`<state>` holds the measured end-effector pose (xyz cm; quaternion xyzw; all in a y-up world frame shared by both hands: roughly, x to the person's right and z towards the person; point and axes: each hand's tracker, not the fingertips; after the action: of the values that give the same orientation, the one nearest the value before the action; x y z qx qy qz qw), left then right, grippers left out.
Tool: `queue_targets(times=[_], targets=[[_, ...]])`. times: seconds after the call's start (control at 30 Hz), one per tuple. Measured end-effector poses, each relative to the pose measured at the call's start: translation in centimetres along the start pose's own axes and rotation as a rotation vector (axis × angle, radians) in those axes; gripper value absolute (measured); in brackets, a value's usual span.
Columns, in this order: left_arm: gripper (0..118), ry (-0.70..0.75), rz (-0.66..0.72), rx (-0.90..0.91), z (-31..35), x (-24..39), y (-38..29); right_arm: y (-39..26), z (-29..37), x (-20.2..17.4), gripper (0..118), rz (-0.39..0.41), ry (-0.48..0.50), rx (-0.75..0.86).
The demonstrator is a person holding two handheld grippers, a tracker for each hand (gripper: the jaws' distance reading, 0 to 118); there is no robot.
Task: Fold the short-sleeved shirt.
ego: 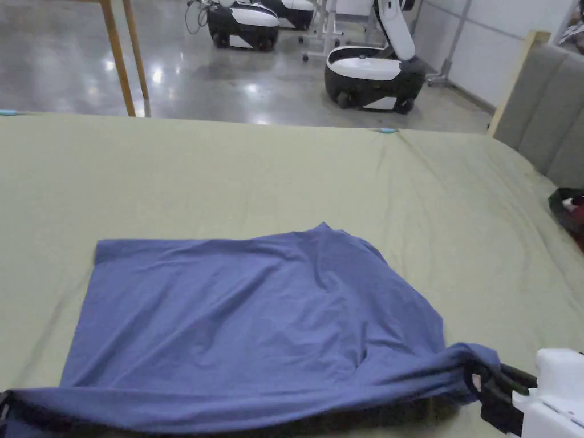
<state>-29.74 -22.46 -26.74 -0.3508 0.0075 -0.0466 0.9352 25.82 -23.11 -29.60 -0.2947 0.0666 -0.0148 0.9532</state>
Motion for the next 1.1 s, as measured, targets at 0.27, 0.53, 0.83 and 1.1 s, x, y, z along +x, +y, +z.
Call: queue_targets(times=[0.27,0.53,0.83,1.1], targets=[[0,-0.011,-0.05,-0.038,-10.0,-0.8,10.4,9.3,-11.8,-0.6,6,0.069,-0.036,-0.094],[115,0.041,0.013,-0.198,-18.1,-1.4,9.5,8.1,-20.4,0.8,116,-0.007,-0.069,-0.227],[101,0.006,-0.048,0.226,-3.1,3.1,4.9,4.9,-7.0,-3.7,80,0.116,0.0,0.139],[0,-0.022,0.011,0.112,0.1,6.3,-3.9,-2.4,-1.5,-7.1,1,0.017,0.03,0.188]])
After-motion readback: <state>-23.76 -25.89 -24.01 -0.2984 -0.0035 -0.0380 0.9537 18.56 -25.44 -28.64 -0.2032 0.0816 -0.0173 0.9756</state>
